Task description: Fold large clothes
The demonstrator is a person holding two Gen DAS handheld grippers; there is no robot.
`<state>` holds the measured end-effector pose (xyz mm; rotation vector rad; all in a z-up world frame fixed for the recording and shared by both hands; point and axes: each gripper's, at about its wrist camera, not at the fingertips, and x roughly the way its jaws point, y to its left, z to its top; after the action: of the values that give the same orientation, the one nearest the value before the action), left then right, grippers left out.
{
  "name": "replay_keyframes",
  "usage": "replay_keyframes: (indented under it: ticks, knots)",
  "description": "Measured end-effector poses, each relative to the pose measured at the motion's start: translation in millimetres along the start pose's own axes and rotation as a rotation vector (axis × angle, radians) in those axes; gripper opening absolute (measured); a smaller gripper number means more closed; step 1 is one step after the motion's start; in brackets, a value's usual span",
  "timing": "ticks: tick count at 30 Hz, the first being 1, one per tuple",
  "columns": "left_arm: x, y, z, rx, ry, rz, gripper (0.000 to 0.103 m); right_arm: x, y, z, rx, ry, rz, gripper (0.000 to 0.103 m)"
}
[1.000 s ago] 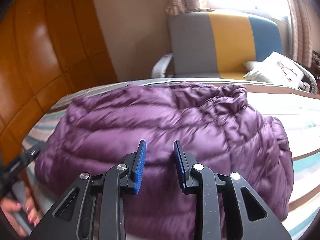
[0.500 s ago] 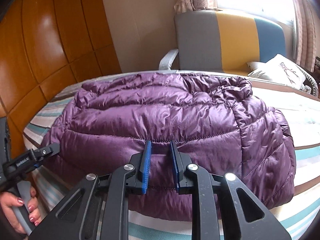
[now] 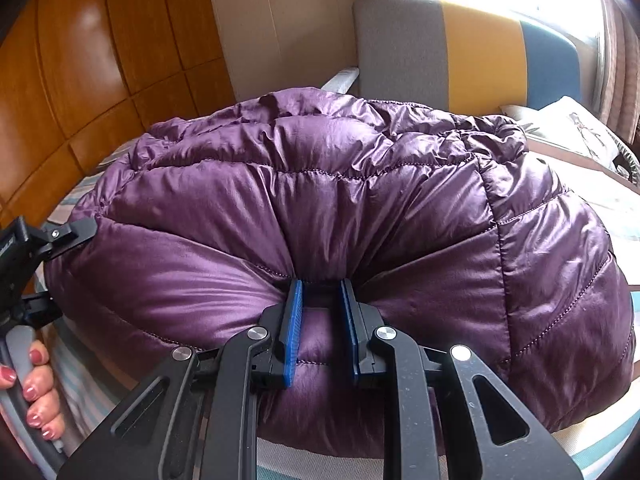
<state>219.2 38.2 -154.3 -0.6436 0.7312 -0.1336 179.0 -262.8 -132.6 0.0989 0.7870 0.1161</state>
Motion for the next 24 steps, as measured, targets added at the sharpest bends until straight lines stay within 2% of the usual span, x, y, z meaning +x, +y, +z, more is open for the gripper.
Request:
replay_keyframes:
  ticks: [6,12,16,18,19,21,24]
  knots:
    - [5.5,2.2,-1.0,-0.050,-0.036,0.025,0.064,-0.7,1.7,-0.7,0.004,-0.011,-0.011,0.020]
    - [-1.2,11.8,-6.6,-0.080,-0.089,-0.057,0.065,-1.9,3.4,-1.1,0.008,-0.016,-0.012,0.020]
    - [2.8,12.1,-2.0,-0.117,-0.082,-0.093,0.066,-1.9,2.7,-1.1,0.012,-0.018,-0.009,0.020]
    - [6.6,16.6,1.3,-0.153,-0.072,-0.102,0.049,-2.4,2.2,-1.5,0.014,-0.020,-0.008,0.020]
    - [10.4,21.7,3.3,-0.190,-0.057,-0.115,0.044,-2.8,2.3,-1.2,0.015,-0.021,-0.009,0.020]
    - [13.0,23.5,5.6,-0.203,-0.038,-0.128,0.032,-3.4,3.1,-1.1,0.014,-0.022,-0.011,0.020]
    - [4.4,9.9,10.2,-0.118,-0.063,-0.103,0.026,-4.3,4.1,-1.2,0.011,-0.021,-0.016,0.020]
